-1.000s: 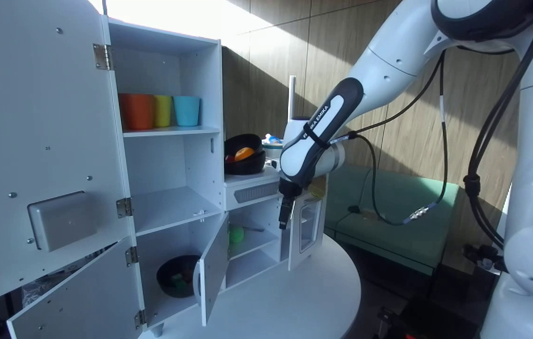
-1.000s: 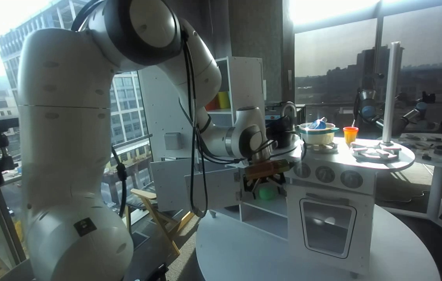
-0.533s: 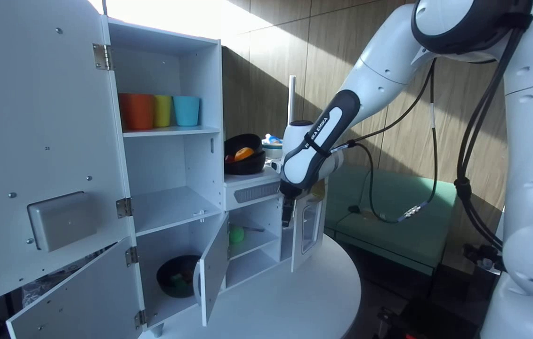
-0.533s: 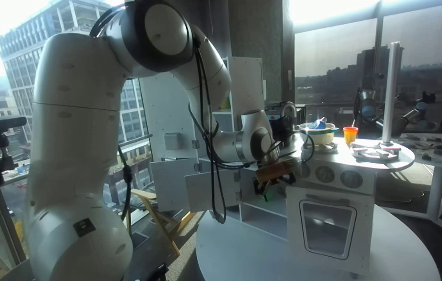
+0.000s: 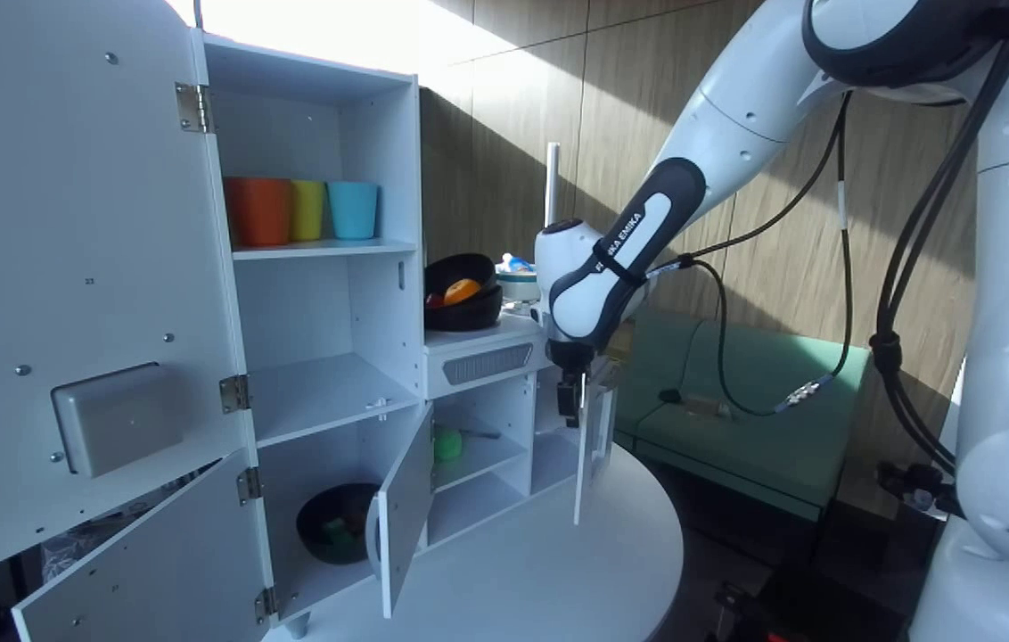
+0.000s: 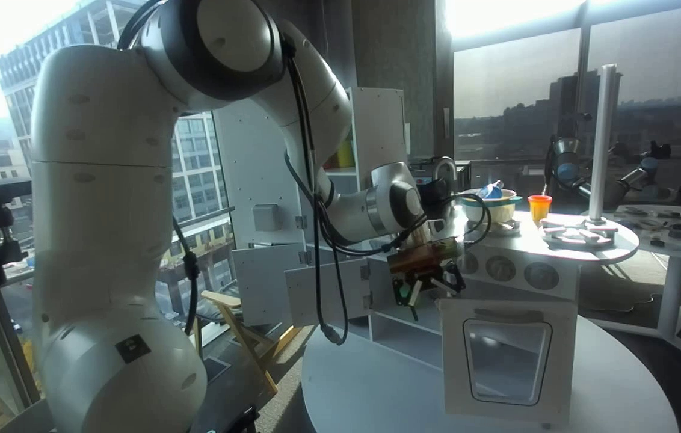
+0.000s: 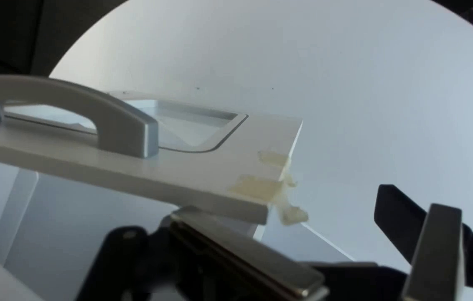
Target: Open all the cabinet doors of the toy kitchen
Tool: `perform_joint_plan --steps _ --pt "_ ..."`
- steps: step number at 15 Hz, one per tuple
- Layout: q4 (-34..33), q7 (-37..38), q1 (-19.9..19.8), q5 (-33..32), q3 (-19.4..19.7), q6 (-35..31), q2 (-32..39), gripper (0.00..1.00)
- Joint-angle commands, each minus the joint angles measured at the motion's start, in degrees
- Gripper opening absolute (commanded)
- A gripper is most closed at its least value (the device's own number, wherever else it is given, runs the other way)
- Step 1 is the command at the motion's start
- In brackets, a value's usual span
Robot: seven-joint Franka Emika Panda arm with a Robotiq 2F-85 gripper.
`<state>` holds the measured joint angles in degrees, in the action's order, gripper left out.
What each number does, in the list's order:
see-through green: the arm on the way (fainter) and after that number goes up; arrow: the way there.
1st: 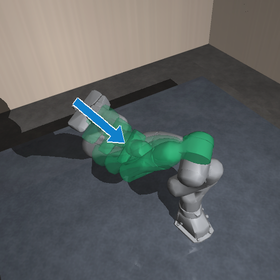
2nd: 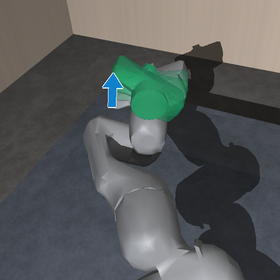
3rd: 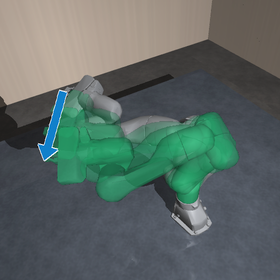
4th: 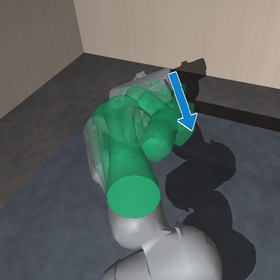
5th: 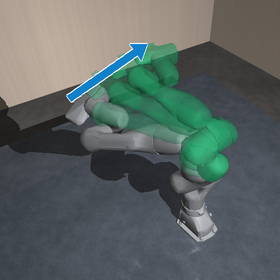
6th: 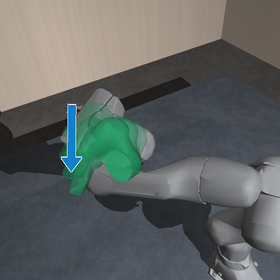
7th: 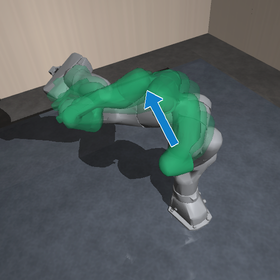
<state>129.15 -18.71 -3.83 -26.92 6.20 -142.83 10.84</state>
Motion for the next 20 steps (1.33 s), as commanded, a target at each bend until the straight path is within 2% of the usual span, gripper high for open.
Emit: perform_joint_plan --steps 1,5,8,10,14,20 --pt "2.9 6.82 0.96 -3.75 0.54 9.08 -5.5 1.0" --pt "3.63 11.02 -0.3 -3.94 0.56 17.9 -7.27 1.0" --pt "4.12 13.47 -1.15 -3.41 0.9 20.27 -8.28 1.0" --pt "4.91 14.75 -1.39 -3.07 0.77 19.43 -9.9 1.0" --pt "6.86 14.71 -1.23 1.94 -0.13 16.27 -15.55 1.0" --pt "8.62 16.4 -0.4 2.21 -2.42 15.29 -22.82 1.0"
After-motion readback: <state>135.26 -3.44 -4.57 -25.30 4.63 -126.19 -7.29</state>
